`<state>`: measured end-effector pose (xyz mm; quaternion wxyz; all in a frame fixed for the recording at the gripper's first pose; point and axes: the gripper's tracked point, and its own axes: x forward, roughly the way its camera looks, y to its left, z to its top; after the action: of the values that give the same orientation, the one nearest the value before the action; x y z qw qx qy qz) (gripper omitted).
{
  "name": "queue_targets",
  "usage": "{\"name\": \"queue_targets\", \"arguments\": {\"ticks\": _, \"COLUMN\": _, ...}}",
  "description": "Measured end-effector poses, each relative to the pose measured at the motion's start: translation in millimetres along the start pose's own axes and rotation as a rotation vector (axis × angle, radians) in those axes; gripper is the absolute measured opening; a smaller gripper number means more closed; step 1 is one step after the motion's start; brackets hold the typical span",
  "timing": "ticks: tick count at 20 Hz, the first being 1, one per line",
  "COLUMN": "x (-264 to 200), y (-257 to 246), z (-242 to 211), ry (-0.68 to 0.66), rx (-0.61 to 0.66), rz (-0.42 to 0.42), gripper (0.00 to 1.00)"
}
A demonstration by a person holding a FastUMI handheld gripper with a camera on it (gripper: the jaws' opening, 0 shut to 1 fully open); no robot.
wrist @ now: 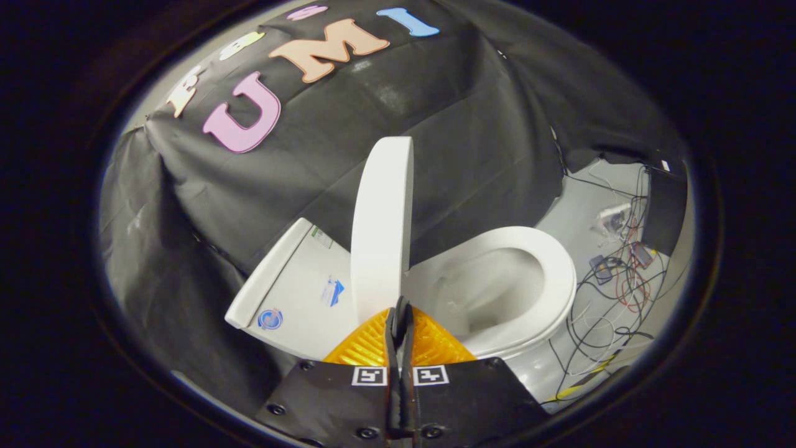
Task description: Open the toilet lid.
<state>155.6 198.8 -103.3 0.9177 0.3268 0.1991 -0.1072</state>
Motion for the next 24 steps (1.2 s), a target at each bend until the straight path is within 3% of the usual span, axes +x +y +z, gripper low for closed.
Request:
{"name": "queue_targets", "arguments": {"ticks": 8, "x": 1, "y": 29, "z": 1, "ry": -0.008, "rx": -0.043, "rz": -0.003, "gripper": 0.01}}
{"name": "queue_targets", "arguments": {"ticks": 24, "x": 3, "y": 81, "z": -1, "ry": -0.063, "rx": -0.173, "rz": -0.098, "gripper": 0.01}}
